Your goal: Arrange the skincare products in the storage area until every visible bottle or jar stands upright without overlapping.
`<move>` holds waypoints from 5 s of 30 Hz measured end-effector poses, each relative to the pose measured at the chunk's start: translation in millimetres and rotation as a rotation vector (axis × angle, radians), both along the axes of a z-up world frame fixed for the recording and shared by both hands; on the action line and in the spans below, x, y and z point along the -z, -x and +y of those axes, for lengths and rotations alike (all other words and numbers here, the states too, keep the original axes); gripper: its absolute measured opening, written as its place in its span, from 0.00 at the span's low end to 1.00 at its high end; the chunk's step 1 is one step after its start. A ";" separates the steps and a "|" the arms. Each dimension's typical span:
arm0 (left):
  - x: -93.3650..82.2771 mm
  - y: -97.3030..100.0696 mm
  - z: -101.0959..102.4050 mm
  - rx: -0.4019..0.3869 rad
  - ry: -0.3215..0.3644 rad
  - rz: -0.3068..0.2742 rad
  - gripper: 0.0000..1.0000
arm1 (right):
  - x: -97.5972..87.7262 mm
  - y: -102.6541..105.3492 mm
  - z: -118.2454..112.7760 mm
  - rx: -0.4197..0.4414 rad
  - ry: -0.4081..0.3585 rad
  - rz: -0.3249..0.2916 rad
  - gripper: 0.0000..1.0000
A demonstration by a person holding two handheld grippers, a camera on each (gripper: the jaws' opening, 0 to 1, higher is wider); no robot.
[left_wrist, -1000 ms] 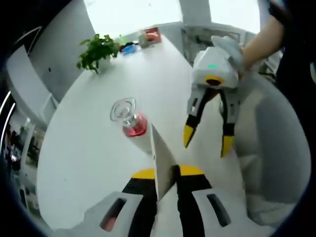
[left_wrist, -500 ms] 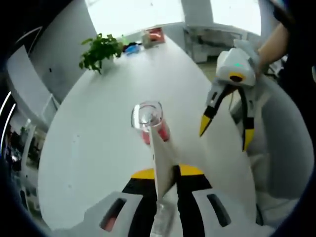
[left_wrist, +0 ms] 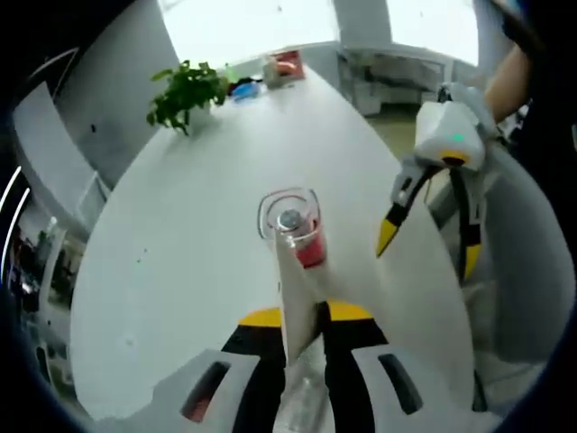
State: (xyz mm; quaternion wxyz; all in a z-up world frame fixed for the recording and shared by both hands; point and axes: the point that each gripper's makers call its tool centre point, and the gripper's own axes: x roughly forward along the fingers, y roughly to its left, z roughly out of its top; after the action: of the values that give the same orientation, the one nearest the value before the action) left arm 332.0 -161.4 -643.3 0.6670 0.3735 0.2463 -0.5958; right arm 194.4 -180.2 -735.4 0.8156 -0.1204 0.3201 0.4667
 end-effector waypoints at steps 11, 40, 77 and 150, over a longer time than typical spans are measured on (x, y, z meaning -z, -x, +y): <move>18.3 2.5 9.9 -0.078 0.011 0.033 0.39 | -3.6 -2.6 -6.0 0.026 0.005 -0.006 0.74; 12.3 37.7 112.9 -0.461 0.117 0.144 0.71 | -29.6 -7.5 3.2 0.146 -0.047 -0.035 0.92; 25.1 151.5 220.3 -1.000 0.428 0.296 0.99 | -29.5 -4.0 -18.8 0.258 -0.035 -0.010 0.99; 26.9 137.7 223.7 -1.117 0.545 0.166 0.93 | -25.5 -50.7 119.5 -0.310 0.272 -0.053 0.81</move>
State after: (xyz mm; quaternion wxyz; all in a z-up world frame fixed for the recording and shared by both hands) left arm 194.3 62.3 -670.2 0.9276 -0.0425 0.2945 -0.2257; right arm 245.1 -60.7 -709.9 0.7185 -0.2896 0.3361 0.5357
